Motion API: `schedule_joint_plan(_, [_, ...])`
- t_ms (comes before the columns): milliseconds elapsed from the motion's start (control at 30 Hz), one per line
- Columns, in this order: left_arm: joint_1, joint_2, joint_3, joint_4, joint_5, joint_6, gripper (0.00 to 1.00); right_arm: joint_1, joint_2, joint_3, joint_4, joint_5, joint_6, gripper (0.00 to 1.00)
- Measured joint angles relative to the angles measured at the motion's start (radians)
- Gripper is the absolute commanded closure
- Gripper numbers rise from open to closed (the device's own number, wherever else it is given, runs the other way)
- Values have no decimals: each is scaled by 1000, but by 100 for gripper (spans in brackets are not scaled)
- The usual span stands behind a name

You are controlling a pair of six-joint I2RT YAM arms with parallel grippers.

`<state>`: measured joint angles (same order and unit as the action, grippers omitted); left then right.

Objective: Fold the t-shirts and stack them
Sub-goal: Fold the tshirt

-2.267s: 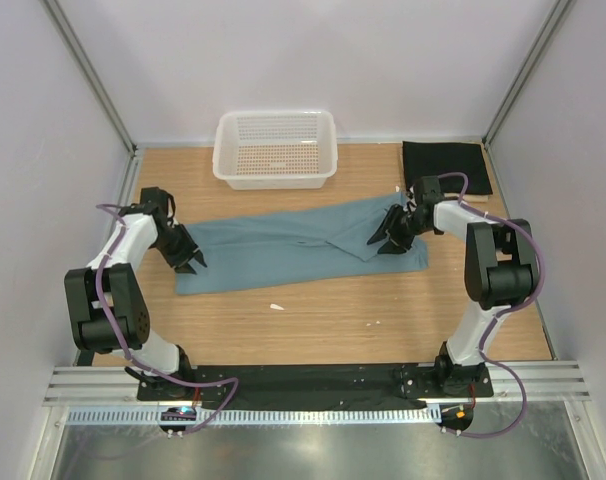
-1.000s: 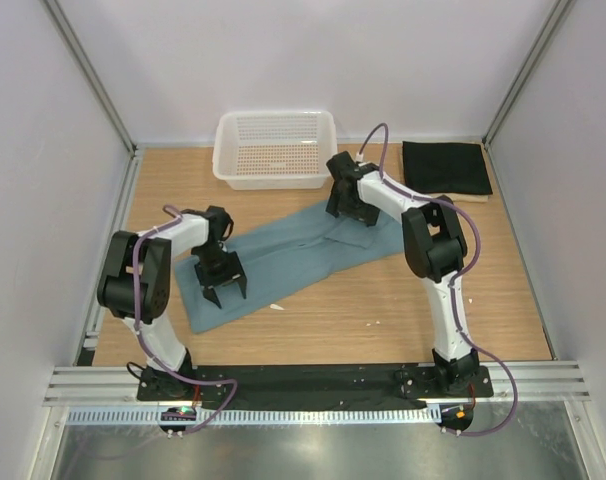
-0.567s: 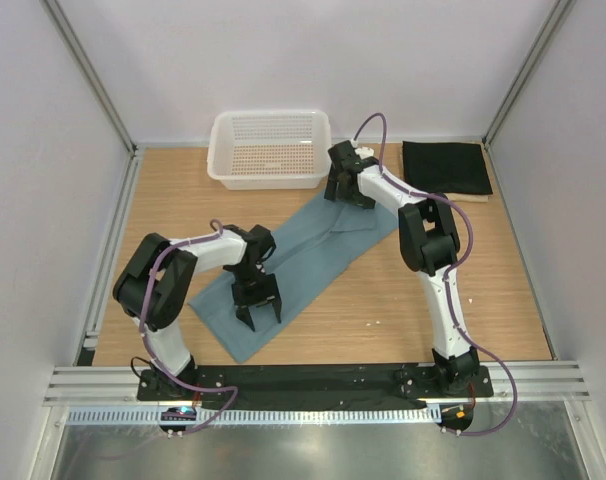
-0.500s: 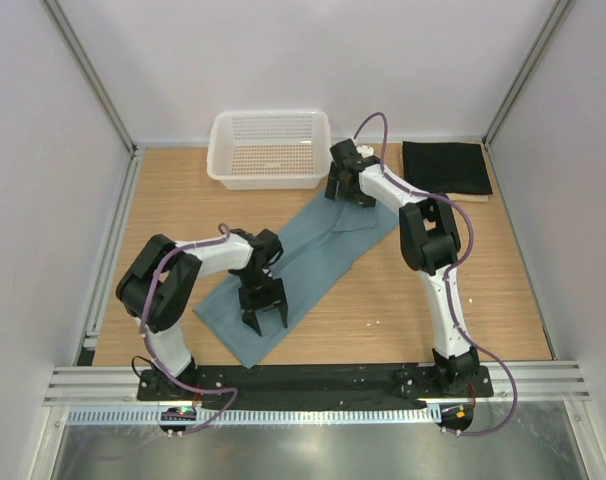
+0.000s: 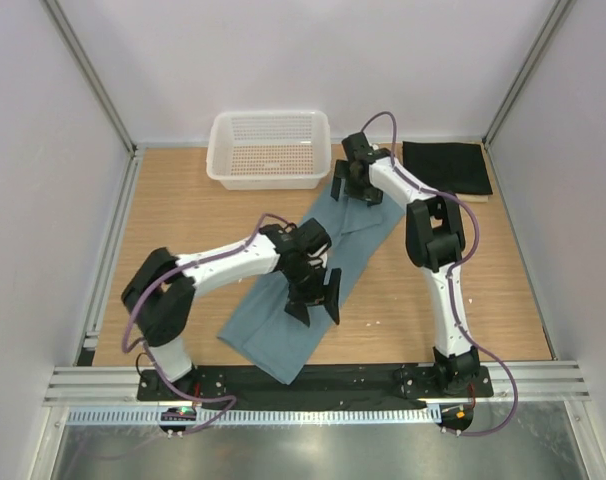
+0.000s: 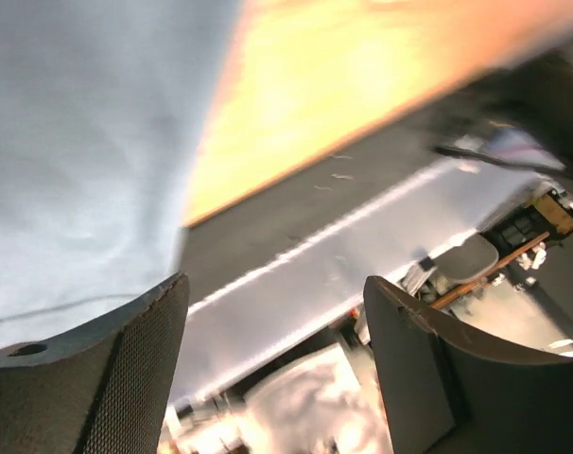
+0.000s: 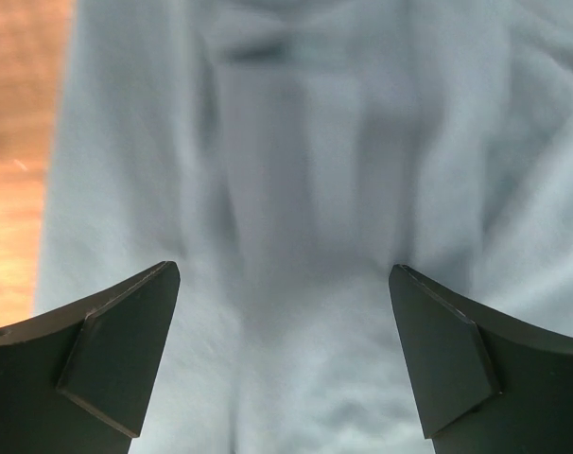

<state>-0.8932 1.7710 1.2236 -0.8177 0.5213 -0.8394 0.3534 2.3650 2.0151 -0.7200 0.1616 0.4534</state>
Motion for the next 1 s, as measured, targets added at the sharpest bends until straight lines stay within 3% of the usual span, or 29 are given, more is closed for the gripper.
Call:
schedule_joint_plan(233, [49,-330,126,-54,-61,88,24,-3,-169,-95,-173,76,6,0])
schedule_joint_plan(433, [260,-610,52,-156,-169,141,20,94,-363,-186,-230,109,92,0])
schedule_joint_plan(700, [312,-709,46,-266,-291,176,18,347,-352,-201,-226,179,212,0])
schedule_joint_plan(1000, [313,-726,-156,-227,-227,168,18,184,-340,-140,-229,227,146,0])
